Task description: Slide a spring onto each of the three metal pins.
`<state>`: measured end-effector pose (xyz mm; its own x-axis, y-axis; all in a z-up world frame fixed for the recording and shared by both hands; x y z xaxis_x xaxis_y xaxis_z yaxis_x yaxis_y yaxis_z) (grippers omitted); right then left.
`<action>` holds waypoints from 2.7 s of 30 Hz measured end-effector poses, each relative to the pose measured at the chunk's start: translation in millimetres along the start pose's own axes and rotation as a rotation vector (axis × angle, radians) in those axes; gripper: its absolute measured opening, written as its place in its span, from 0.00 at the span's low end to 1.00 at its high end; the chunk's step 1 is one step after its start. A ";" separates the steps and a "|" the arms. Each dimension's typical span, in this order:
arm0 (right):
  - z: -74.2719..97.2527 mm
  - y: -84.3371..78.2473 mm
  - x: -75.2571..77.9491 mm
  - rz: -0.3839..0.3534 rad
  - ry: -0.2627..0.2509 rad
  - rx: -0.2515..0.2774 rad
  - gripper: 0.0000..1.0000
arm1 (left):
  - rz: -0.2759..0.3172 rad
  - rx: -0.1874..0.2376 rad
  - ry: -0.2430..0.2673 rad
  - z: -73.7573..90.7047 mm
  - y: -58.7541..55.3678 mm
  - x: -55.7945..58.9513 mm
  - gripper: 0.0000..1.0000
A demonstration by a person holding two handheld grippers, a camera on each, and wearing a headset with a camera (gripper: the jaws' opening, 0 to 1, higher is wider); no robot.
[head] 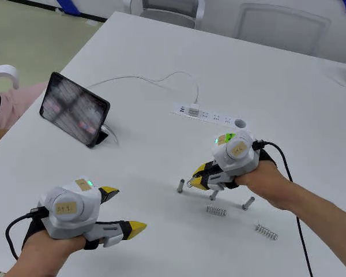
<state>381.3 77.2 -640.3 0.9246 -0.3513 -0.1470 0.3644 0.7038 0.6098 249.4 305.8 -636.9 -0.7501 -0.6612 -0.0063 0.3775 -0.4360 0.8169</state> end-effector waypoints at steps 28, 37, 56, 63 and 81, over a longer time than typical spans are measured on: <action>-27.5 6.6 9.0 0.054 0.007 -0.050 0.13 | 0.050 0.004 0.028 10.5 -8.1 -5.5 0.60; -34.2 6.2 10.5 0.073 0.011 -0.069 0.13 | 0.045 0.003 0.023 8.2 -7.2 -4.4 0.61; -52.8 4.0 9.0 0.121 0.023 -0.112 0.13 | 0.051 -0.001 0.024 8.7 -9.0 -4.8 0.60; -59.7 -0.9 10.3 0.149 0.030 -0.137 0.13 | 0.055 -0.001 0.031 9.4 -9.4 -6.7 0.60; -69.4 -4.9 12.3 0.157 0.035 -0.163 0.13 | 0.067 -0.003 0.038 10.4 -11.5 -8.7 0.59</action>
<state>398.5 112.2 -699.1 0.9736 -0.2102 -0.0885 0.2262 0.8396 0.4938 245.9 322.9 -640.3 -0.7021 -0.7116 0.0264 0.4279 -0.3920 0.8144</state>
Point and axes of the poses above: the centre of the closed fingertips' face, and the gripper's own axes: z roughly backward along the fingers, x roughly to its right, y roughly out of its top, the point moved 9 cm from there along z, roughly backward along the fingers, and after that the axes turned 11 degrees about -z, right-handed, at the moved point
